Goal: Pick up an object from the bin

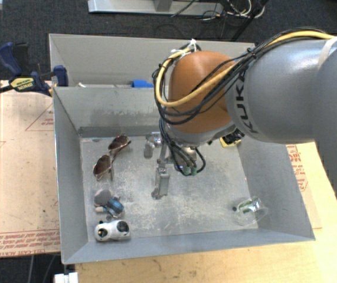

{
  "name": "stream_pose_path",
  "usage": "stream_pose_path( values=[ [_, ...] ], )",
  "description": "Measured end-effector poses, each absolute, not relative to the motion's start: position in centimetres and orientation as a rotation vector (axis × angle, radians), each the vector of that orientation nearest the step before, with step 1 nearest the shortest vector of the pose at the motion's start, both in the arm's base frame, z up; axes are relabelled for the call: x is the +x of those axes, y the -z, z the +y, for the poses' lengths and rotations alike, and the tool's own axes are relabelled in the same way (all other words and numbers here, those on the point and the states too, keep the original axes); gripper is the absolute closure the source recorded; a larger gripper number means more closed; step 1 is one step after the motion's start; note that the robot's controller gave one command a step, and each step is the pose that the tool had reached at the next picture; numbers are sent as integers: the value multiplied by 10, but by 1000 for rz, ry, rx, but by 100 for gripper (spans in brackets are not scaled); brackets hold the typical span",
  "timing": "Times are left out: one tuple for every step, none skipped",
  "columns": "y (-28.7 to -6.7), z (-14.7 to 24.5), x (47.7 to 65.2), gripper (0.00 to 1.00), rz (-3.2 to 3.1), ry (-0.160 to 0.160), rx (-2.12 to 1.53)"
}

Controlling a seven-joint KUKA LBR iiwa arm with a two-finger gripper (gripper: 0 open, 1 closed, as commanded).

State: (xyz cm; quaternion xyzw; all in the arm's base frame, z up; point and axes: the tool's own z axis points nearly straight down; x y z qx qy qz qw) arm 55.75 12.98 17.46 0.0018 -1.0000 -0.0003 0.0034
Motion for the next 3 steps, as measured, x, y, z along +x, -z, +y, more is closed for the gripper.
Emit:
stream_pose_path(
  values=[
    [-179,129,559,0,-3142,2,1],
    [-136,152,593,0,-3141,3,216],
    [-138,191,622,0,-3122,1,320]
  ],
)
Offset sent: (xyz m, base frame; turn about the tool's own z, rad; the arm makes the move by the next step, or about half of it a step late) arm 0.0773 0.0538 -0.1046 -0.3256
